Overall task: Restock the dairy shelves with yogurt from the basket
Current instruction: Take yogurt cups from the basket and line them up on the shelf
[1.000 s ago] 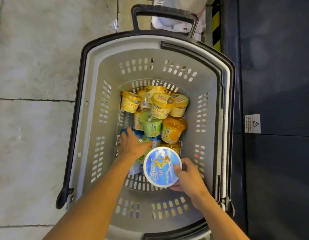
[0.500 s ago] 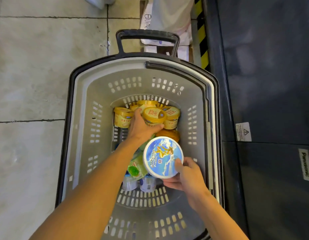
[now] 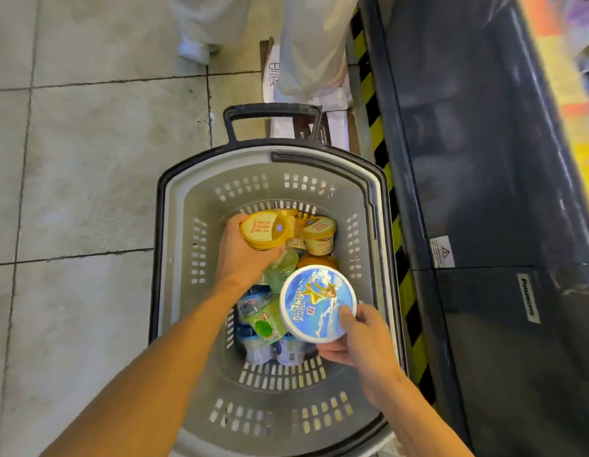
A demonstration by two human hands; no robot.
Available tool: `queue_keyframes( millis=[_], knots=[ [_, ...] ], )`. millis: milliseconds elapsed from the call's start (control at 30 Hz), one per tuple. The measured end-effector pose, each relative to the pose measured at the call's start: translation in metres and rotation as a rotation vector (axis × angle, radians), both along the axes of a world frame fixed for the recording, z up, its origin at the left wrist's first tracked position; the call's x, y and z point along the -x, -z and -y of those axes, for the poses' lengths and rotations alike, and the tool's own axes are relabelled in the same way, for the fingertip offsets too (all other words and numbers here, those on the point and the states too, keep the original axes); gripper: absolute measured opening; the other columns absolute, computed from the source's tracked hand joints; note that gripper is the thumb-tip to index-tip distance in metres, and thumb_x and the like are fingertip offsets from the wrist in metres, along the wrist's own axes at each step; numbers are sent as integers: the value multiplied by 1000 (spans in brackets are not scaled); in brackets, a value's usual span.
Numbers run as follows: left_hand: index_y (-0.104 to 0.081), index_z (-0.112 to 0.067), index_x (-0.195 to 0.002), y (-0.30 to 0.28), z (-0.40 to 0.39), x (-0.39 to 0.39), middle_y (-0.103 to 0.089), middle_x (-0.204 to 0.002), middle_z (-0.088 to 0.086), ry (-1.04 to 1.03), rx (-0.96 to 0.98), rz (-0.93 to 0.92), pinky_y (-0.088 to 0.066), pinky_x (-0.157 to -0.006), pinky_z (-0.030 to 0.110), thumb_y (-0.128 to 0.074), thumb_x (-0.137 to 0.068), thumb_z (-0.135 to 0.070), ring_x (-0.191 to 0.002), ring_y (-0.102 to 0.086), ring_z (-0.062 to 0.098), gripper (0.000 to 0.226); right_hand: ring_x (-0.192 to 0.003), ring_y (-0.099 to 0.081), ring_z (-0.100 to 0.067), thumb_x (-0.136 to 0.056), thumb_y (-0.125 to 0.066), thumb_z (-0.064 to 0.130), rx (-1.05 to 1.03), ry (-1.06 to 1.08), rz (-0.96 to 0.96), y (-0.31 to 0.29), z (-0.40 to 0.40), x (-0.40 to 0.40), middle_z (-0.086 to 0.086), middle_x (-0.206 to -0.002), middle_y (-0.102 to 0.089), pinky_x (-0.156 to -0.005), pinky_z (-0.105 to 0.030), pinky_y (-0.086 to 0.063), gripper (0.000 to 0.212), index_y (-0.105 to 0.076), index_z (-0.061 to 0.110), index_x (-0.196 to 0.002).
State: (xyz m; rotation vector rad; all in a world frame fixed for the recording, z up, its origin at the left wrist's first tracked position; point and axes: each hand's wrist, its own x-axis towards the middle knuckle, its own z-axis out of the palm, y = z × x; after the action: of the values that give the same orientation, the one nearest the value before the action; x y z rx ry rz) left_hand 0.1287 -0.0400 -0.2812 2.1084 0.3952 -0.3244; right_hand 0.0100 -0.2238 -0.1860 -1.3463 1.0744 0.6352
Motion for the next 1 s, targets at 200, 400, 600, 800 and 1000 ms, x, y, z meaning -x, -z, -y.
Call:
queue_keyframes(
  millis=[200,400,600,800,1000],
  knots=[
    [-46,-22,-126,-107,-12,4,-56,-118,-4,-11,68,88,-48,-84,17,-95,-61,-15,-106,-57,12,81,-72,-75,-34,-106,-47,23,12,49,84,-78,13,-7,-18,-102,-71,-56,-35,-60,16,-48,7,-107],
    [-46,-26,-128,-239,6,2,-51,-114,-15,66,106,167,-51,-89,23,-95,-61,-22,-108,-55,8,83,-64,-73,-31,-106,-47,23,6,140,198,-193,38,-17,-15,-93,-73,-56,-37,-60,14,-50,9,-108],
    [-45,-36,-127,-373,38,21,-57,-116,-14,161,198,174,-54,-89,29,-95,-60,-29,-108,-59,8,84,-59,-70,-26,-105,-49,24,86,249,306,-317,70,0,-15,-85,-71,-63,-41,-62,18,-52,6,-105],
    [-46,-36,-125,-487,89,58,-57,-110,-21,246,331,175,-45,-76,10,-93,-62,-20,-98,-56,-8,80,-49,-66,-24,-105,-51,23,180,408,390,-415,111,46,-14,-69,-70,-53,-37,-59,18,-52,5,-101],
    [-50,-24,-133,-558,164,101,-62,-120,-1,433,429,128,-50,-86,28,-95,-60,-14,-104,-62,11,86,-45,-62,-18,-103,-53,20,313,638,463,-486,164,122,-16,-74,-64,-44,-31,-53,18,-52,3,-98]
  ],
)
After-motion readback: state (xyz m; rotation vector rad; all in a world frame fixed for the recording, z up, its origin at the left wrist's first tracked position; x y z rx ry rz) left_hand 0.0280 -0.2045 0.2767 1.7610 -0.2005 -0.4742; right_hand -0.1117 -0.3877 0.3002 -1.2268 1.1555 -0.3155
